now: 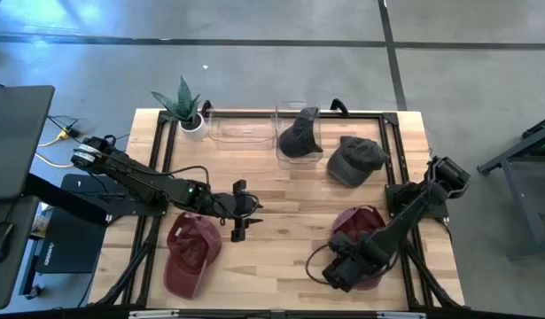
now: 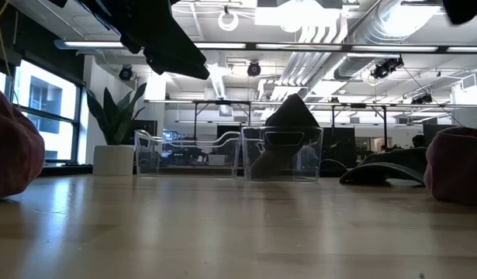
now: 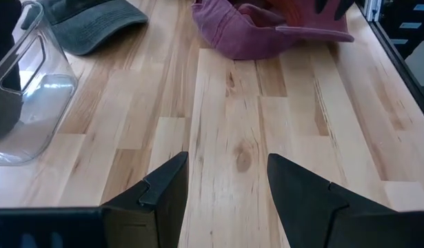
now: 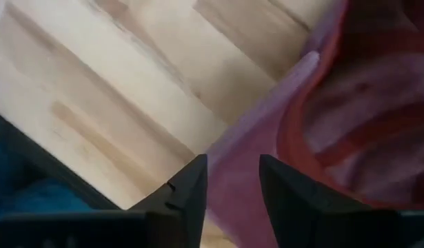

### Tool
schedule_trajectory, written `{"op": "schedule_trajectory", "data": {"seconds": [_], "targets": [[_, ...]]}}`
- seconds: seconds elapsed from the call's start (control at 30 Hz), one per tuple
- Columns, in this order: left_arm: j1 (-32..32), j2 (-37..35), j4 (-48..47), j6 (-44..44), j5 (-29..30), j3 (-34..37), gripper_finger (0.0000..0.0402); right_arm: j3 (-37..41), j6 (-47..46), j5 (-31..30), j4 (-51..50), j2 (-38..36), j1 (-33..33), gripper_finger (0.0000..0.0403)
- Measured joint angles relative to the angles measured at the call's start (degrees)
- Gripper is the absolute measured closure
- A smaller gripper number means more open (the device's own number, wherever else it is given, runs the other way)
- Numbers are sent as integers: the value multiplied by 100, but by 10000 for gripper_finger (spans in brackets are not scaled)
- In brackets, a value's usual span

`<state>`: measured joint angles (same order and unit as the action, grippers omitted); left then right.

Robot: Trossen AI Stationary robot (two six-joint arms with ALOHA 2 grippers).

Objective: Pick & Place hat
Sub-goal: Put the right red cap into the left transparent bin

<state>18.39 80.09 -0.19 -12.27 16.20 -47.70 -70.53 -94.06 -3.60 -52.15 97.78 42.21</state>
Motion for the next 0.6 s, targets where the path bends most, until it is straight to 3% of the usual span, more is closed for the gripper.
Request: {"op": "schedule_trajectory", "data": {"seconds": [0.27, 0.43, 0.6], "targets": [[0, -2, 4, 44, 130, 0, 213, 512, -283, 566, 443, 0, -567, 185], [0, -2, 0, 44, 133, 0, 213, 839, -451, 571, 418, 0, -741, 183], [0, -2, -12, 44, 138, 0, 213, 1189, -454, 602, 1026, 0, -776, 197]]}}
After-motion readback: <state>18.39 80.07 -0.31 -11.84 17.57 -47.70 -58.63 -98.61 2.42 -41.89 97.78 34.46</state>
